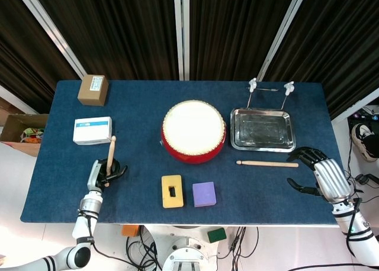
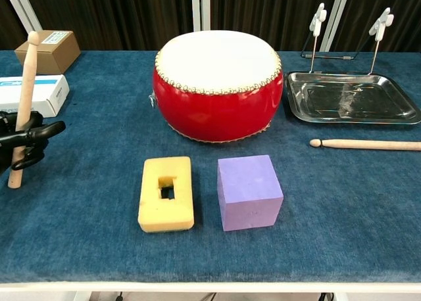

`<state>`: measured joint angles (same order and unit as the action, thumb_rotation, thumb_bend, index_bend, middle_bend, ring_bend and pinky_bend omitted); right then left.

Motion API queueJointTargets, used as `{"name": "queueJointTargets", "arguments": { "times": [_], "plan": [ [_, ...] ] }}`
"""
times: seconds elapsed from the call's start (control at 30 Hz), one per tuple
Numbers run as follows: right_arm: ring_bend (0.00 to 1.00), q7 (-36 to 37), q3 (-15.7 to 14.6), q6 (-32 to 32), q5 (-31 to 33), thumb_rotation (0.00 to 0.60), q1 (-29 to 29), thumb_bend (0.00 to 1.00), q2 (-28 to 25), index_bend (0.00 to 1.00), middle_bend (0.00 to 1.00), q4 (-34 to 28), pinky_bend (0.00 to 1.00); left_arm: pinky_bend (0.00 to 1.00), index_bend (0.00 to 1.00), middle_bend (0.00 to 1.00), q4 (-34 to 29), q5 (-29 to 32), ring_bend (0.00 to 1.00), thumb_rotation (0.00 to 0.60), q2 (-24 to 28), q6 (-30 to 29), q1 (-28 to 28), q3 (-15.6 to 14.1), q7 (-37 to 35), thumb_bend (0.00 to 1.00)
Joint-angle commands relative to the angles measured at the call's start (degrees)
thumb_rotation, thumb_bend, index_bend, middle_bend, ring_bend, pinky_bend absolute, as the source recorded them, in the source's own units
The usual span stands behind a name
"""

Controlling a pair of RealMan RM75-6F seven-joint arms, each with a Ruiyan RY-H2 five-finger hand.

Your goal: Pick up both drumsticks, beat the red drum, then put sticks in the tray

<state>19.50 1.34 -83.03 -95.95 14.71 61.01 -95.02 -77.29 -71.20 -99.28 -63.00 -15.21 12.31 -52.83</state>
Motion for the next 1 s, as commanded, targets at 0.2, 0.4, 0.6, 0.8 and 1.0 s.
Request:
{"name": "queueJointTargets", "arguments": {
  "times": [0.2,0.4,0.6,0.8,1.0],
  "plan": [
    [0.23,0.4,-0.5,1.4,0.6,0.600,0.1,0.19,0.2,0.43,0.36,0.4,0.32,1.00,1.00,1.00,2.2,-2.2,1.00,0.600,1.5,-2.4,-1.1,-0.4,10.8,0.34],
    [0.23,-3.4,-1.9,9.2,3.4,0.600,1.9,0.21,-1.5,0.43,0.40,-2.3,0.32,1.00,1.00,1.00,-2.3,-5.4,1.00,0.600,9.0,-7.3,-1.3,-1.2,29.0,0.34],
    [0.23,-16.6,-0.7,17.5,9.0,0.600,5.4,0.24,2.6,0.44,0.40,-1.9,0.32,1.00,1.00,1.00,-9.0,-6.6,1.00,0.600,15.1,-12.9,-0.6,-1.9,51.2,0.35],
    [0.23,-34.0,1.8,19.8,15.0,0.600,7.8,0.24,11.4,0.45,0.39,1.9,0.32,1.00,1.00,1.00,-13.5,-8.6,1.00,0.600,16.6,-16.2,-0.5,-2.7,60.5,0.35],
    [0.20,-41.3,3.1,21.7,18.7,0.600,10.1,0.31,18.8,0.47,0.35,6.6,0.31,1.00,1.00,1.00,-14.9,-10.2,1.00,0.600,17.1,-17.1,-0.7,-3.8,64.3,0.35]
  ]
}}
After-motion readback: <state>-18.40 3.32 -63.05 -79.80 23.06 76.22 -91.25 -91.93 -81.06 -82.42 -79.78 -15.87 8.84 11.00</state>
